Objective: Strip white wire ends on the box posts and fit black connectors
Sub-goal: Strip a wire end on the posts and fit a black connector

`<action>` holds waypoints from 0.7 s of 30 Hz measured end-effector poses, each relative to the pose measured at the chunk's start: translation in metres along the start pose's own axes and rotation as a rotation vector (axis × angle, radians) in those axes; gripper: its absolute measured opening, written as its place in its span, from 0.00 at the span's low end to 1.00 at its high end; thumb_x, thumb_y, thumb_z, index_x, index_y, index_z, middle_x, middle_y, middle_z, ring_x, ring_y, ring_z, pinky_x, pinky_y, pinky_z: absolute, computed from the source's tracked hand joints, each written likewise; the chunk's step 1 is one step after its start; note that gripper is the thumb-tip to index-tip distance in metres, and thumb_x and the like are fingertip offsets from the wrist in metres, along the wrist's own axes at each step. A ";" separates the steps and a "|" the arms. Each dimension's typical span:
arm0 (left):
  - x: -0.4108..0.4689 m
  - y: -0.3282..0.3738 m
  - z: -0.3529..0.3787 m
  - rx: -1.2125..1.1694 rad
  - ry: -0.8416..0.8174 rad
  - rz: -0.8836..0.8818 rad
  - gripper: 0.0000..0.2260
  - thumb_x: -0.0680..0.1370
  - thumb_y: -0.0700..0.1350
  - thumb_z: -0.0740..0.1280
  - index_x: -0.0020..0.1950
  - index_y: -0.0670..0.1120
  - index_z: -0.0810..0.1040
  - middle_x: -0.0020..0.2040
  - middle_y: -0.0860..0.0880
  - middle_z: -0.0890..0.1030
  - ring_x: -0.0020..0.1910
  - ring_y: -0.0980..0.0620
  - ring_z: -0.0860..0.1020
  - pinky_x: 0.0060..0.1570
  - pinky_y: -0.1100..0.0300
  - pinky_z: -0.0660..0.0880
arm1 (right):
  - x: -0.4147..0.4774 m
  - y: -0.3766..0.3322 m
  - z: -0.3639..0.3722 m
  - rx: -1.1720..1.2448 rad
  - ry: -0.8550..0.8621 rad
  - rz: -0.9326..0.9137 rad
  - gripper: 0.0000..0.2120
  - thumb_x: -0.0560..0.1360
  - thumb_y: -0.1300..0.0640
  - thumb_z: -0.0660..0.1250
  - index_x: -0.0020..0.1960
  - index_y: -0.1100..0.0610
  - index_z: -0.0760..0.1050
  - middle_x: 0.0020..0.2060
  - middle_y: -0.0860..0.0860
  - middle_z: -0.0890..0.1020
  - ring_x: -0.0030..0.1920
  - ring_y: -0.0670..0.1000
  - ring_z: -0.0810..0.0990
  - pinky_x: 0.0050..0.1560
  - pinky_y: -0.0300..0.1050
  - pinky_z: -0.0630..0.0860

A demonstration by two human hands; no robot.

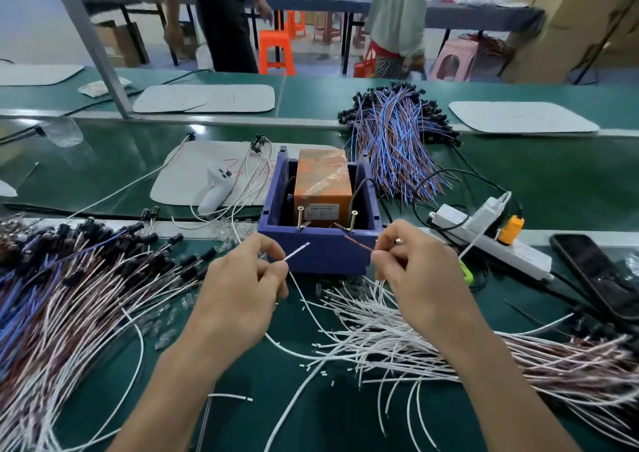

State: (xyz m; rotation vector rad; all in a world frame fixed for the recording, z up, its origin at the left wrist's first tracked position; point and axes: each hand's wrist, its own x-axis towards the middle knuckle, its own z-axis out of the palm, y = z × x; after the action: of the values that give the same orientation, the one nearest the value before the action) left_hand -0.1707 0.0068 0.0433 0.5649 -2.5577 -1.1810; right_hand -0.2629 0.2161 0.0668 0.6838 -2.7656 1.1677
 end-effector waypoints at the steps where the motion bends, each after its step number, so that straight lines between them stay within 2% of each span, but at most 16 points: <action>1: 0.002 0.002 0.000 -0.002 0.026 -0.005 0.09 0.81 0.43 0.67 0.44 0.55 0.75 0.31 0.57 0.84 0.24 0.59 0.77 0.26 0.69 0.70 | 0.001 0.000 0.000 -0.001 0.012 -0.006 0.11 0.78 0.59 0.71 0.40 0.49 0.72 0.29 0.41 0.82 0.32 0.44 0.76 0.35 0.31 0.68; 6: 0.012 0.011 -0.001 -0.061 0.190 -0.028 0.09 0.80 0.43 0.70 0.42 0.54 0.78 0.31 0.59 0.84 0.25 0.60 0.80 0.30 0.72 0.72 | 0.012 -0.001 -0.003 0.000 0.045 -0.045 0.10 0.75 0.57 0.74 0.39 0.48 0.76 0.32 0.38 0.82 0.32 0.43 0.78 0.35 0.32 0.71; 12: 0.018 0.012 0.003 -0.023 0.263 -0.018 0.08 0.81 0.44 0.69 0.44 0.55 0.76 0.31 0.62 0.83 0.27 0.61 0.80 0.31 0.71 0.72 | 0.021 0.002 -0.003 0.011 0.071 -0.068 0.08 0.73 0.58 0.76 0.39 0.49 0.79 0.32 0.38 0.81 0.33 0.45 0.79 0.34 0.33 0.73; 14: 0.020 0.009 0.005 0.004 0.287 -0.020 0.07 0.81 0.45 0.69 0.44 0.55 0.77 0.32 0.64 0.82 0.29 0.62 0.80 0.28 0.69 0.71 | 0.021 0.004 -0.002 0.018 0.075 -0.068 0.09 0.73 0.58 0.76 0.39 0.49 0.79 0.32 0.39 0.81 0.33 0.46 0.79 0.34 0.33 0.72; 17: 0.022 0.006 0.006 0.050 0.329 -0.010 0.08 0.80 0.48 0.70 0.42 0.57 0.78 0.33 0.67 0.81 0.32 0.64 0.80 0.34 0.65 0.72 | 0.021 0.007 -0.002 0.023 0.084 -0.067 0.08 0.73 0.59 0.76 0.39 0.49 0.79 0.30 0.43 0.81 0.32 0.47 0.79 0.35 0.35 0.73; 21: 0.023 0.002 0.008 0.058 0.363 -0.013 0.07 0.80 0.49 0.68 0.43 0.58 0.78 0.33 0.68 0.81 0.30 0.62 0.80 0.39 0.57 0.78 | 0.023 0.008 -0.003 0.018 0.091 -0.072 0.09 0.73 0.59 0.75 0.39 0.49 0.79 0.28 0.44 0.80 0.32 0.47 0.79 0.35 0.36 0.73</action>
State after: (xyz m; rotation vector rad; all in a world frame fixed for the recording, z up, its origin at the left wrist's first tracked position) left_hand -0.1945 0.0029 0.0418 0.7347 -2.2862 -0.9128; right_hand -0.2868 0.2144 0.0689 0.7076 -2.6369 1.1799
